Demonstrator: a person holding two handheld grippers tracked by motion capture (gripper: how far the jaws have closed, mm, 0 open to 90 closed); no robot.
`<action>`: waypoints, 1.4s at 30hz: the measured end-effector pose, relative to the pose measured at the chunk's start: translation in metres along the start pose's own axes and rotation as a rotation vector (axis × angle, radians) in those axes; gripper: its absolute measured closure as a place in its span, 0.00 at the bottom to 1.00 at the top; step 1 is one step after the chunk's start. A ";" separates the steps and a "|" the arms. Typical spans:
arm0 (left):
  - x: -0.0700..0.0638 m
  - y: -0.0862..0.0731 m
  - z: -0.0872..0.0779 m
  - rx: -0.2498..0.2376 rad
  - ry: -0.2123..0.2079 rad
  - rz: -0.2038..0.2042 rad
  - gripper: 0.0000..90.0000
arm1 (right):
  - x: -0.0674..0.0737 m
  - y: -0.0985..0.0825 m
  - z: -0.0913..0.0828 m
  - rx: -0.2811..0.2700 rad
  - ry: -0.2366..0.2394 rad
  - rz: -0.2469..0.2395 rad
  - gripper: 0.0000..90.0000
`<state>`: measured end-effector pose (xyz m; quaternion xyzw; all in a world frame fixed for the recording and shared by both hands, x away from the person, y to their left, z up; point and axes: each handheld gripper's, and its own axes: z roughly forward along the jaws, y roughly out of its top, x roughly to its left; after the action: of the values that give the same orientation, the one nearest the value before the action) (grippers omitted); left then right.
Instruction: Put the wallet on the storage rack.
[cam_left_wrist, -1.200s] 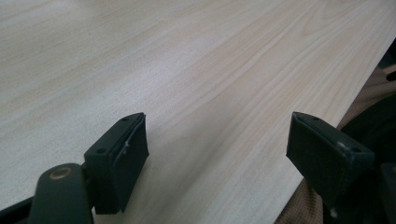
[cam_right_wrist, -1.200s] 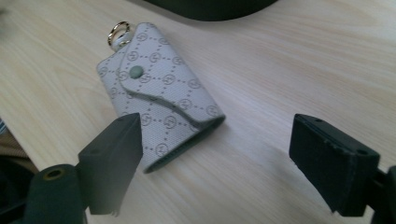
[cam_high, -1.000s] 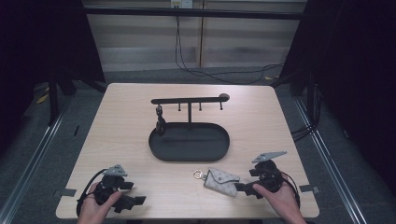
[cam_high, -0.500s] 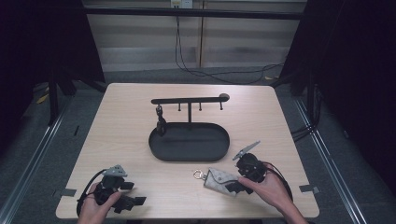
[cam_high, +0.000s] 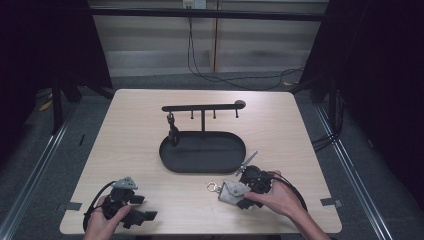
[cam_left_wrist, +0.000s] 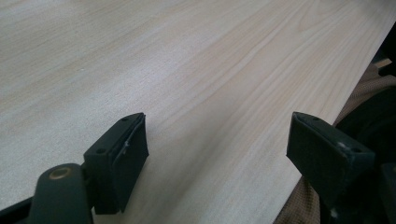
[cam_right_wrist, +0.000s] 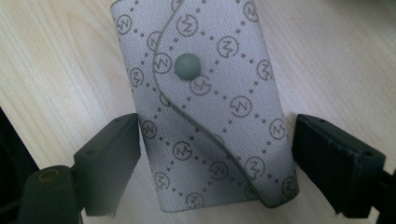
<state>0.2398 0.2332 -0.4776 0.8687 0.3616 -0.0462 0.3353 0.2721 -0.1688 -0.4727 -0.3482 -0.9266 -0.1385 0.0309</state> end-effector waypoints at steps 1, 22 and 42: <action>0.000 0.000 0.000 -0.004 0.000 -0.003 0.23 | 0.000 0.000 0.001 -0.004 -0.010 -0.024 0.17; 0.000 0.000 0.002 0.014 -0.009 0.010 0.23 | 0.017 0.024 0.008 0.139 -0.101 -0.150 0.26; 0.001 0.000 0.002 0.020 -0.013 0.006 0.23 | 0.013 0.034 0.005 0.223 -0.076 -0.130 0.33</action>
<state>0.2404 0.2326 -0.4794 0.8729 0.3562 -0.0546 0.3289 0.2852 -0.1345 -0.4674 -0.2867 -0.9574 -0.0230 0.0254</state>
